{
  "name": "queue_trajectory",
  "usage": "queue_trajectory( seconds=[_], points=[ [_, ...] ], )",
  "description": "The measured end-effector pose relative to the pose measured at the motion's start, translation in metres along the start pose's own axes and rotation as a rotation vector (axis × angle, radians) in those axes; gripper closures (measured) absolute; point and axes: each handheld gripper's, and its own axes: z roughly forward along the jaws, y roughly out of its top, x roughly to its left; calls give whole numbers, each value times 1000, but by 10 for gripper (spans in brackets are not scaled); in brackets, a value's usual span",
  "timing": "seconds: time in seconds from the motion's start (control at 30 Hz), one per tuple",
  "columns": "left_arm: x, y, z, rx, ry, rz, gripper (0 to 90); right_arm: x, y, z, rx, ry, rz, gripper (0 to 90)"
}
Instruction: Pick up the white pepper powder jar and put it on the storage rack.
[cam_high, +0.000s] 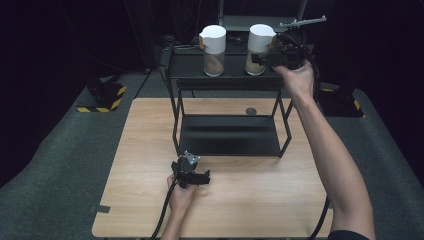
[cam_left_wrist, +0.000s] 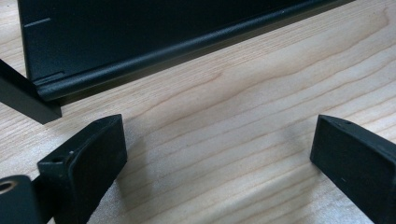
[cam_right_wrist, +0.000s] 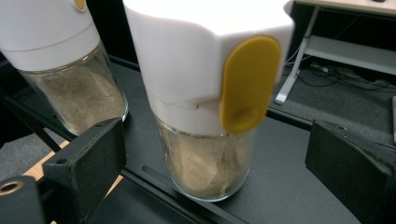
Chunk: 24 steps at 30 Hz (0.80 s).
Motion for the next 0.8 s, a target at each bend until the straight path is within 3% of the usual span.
queue_trajectory(
  seconds=[0.8],
  points=[
    [0,0,0,-1,-1,-2,38,-10,-20,-16,-2,24,-13,55]
  ],
)
